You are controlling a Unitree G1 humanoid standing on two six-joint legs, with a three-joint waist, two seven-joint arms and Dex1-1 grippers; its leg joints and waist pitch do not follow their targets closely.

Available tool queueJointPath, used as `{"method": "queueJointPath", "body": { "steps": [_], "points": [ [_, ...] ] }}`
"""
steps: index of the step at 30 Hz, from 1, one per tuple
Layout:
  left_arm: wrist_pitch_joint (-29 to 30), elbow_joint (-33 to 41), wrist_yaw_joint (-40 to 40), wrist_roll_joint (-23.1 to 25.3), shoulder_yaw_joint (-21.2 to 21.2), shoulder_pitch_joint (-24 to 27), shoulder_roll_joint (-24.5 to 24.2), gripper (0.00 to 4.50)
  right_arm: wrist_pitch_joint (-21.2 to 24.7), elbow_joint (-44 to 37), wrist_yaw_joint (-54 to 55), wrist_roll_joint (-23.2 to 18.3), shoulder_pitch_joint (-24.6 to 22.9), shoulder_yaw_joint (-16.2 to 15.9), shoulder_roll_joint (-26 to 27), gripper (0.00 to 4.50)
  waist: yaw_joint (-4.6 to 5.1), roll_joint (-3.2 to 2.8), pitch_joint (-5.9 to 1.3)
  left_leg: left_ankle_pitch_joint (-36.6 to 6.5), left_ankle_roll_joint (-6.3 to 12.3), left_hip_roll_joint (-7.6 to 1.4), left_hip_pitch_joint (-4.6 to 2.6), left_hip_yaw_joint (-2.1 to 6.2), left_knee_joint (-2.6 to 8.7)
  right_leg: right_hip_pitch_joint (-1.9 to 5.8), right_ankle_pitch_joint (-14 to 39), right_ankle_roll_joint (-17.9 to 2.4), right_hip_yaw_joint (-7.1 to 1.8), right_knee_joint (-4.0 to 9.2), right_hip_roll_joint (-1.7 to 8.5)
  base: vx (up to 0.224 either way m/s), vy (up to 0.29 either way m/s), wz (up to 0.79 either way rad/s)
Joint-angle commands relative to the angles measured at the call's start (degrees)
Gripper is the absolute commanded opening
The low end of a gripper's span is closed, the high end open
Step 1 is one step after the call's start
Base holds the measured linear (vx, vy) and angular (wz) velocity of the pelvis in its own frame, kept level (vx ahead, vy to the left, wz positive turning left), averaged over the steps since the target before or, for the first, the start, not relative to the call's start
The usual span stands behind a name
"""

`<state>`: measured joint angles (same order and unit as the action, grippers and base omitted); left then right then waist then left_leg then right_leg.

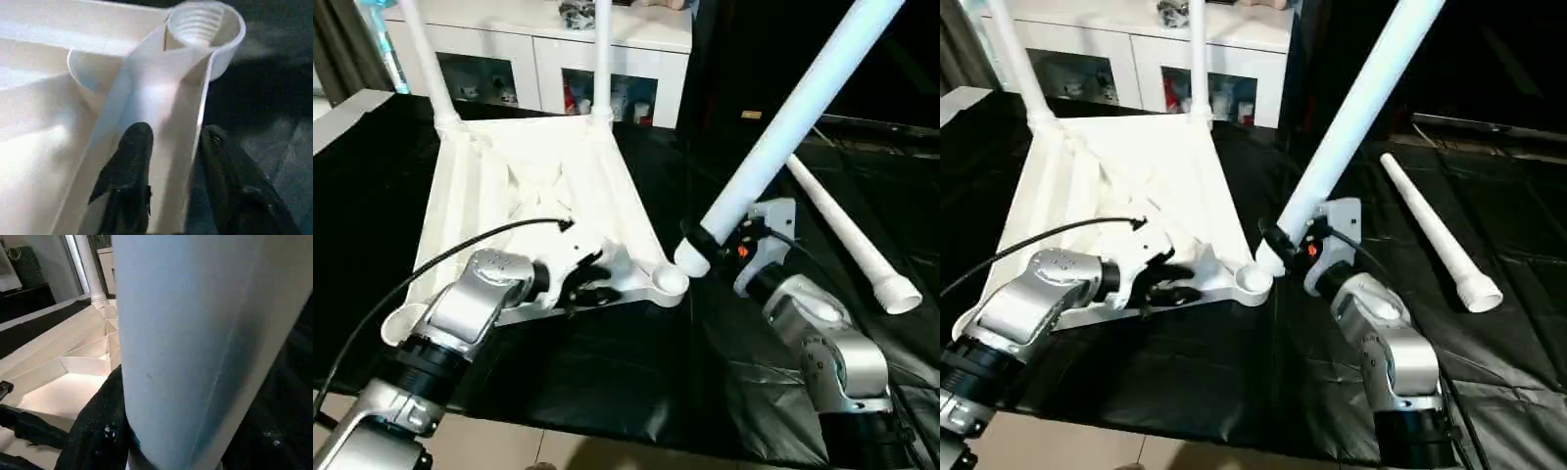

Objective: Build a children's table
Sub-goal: Insert table leg to table base

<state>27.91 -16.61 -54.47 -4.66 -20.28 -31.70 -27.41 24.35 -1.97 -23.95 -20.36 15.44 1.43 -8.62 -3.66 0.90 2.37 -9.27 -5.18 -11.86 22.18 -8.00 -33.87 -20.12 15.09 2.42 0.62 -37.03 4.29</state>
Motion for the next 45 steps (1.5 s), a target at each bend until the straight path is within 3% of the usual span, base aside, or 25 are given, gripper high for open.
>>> {"method": "queueJointPath", "body": {
  "steps": [1,5,10,14,17,19,22,31,35,41,43,45],
  "points": [
    [-0.42,-1.11,0.26,1.26,-0.05,-1.57,-0.72,1.39,0.46,-1.2,-0.06,-0.14,0.25,-0.45,-0.38,1.91,-0.22,-0.77,-3.38,-8.67,-2.4,-0.06,-1.42,-0.86,4.11,1.41,-7.4,-12.53,-0.83,4.05,1.71,0.0,0.0,0.0],
    [-0.04,-1.99,-0.13,1.52,0.18,-2.02,-1.04,1.0,0.57,-0.87,-0.75,0.15,0.33,-0.86,-0.59,1.91,-0.2,-0.61,-3.26,-9.44,-2.31,-0.11,-1.33,-0.89,4.22,1.39,-5.76,-12.44,-0.89,4.19,1.83,0.0,0.0,0.0],
    [0.36,-2.08,-1.02,1.47,0.44,-1.96,-1.84,0.56,0.41,-0.75,-1.01,0.43,0.18,-1.42,-0.49,1.91,-0.21,-1.14,-3.32,-9.15,-2.55,-0.05,-1.34,-0.77,4.23,1.31,-6.52,-12.34,-0.85,4.12,1.81,0.0,0.0,0.0],
    [0.86,-0.61,-3.27,1.06,0.28,-1.08,-3.44,0.27,-0.24,-0.58,-1.26,0.42,-1.09,-2.1,-0.2,1.91,-0.33,-0.62,-3.27,-9.07,-2.45,-0.07,-1.18,-0.78,4.38,1.43,-6.64,-12.53,-0.82,4.12,1.85,0.0,0.0,0.0],
    [0.54,-0.02,-4.04,1.38,0.01,-0.89,-4.08,0.11,-0.33,-0.19,-1.75,0.57,-1.25,-2.62,-0.26,1.91,-0.35,-0.27,-3.48,-6.45,-1.56,-0.04,-1.06,-0.92,4.15,1.57,-9.63,-12.58,-0.87,3.9,1.83,0.0,0.0,0.0],
    [0.48,0.15,-4.32,1.36,0.0,-0.94,-4.31,0.01,-0.35,0.06,-1.98,0.69,-1.1,-2.84,-0.28,1.91,-0.3,-0.2,-3.89,-1.97,-0.56,0.19,-0.72,-0.95,3.68,1.84,-15.87,-12.56,-0.81,3.26,1.61,0.0,0.0,0.0],
    [0.07,0.19,-4.45,1.41,0.04,-0.97,-4.35,0.0,-0.53,0.47,-2.21,0.81,-0.94,-3.13,-0.36,1.91,-0.34,-0.26,-3.82,-0.94,0.38,0.28,-0.79,-1.11,3.49,1.62,-18.61,-12.85,-0.77,3.14,1.51,0.0,0.0,0.0],
    [-4.92,-1.6,-8.01,4.58,-3.11,-0.98,-6.19,0.0,-0.99,1.02,-2.6,1.07,-0.82,-3.42,-0.26,1.91,-0.49,-0.46,-3.64,-3.79,-0.47,0.01,-0.91,-1.07,3.77,1.49,-14.06,-12.65,-0.84,3.39,1.71,0.0,0.0,0.0],
    [-8.58,1.92,-13.25,2.26,-1.34,1.82,-10.52,0.0,-1.38,1.39,-2.94,0.87,-0.73,-3.38,-0.21,1.91,-0.39,-0.41,-3.65,-3.75,-0.67,0.03,-0.98,-1.09,3.79,1.37,-14.13,-12.62,-0.79,3.27,1.63,0.0,0.0,0.0],
    [-11.14,2.03,-11.95,2.48,0.03,2.85,-10.67,0.0,-1.74,2.08,-3.4,0.78,-0.3,-3.85,0.19,1.91,-1.06,-0.37,-3.53,-5.26,-0.74,-0.23,-1.22,-1.22,3.95,1.0,-11.42,-12.63,-0.79,3.38,1.8,0.0,0.0,0.0],
    [-6.98,1.81,-11.66,-0.44,2.17,2.07,-8.85,0.27,-1.65,2.09,-3.44,0.71,0.03,-3.92,0.25,1.91,-1.28,-0.35,-3.55,-5.3,-1.04,-0.21,-1.28,-1.3,3.95,0.92,-11.12,-12.5,-0.82,3.35,1.77,0.0,0.0,0.0],
    [-6.47,1.85,-11.82,-1.14,2.56,1.89,-8.44,0.43,-1.63,2.02,-3.46,0.69,0.05,-3.93,0.24,1.91,-1.59,-0.2,-3.68,-4.09,-1.07,-0.11,-1.23,-1.31,3.84,1.0,-12.39,-12.56,-0.81,3.2,1.76,0.0,0.0,0.0]
  ]
}}
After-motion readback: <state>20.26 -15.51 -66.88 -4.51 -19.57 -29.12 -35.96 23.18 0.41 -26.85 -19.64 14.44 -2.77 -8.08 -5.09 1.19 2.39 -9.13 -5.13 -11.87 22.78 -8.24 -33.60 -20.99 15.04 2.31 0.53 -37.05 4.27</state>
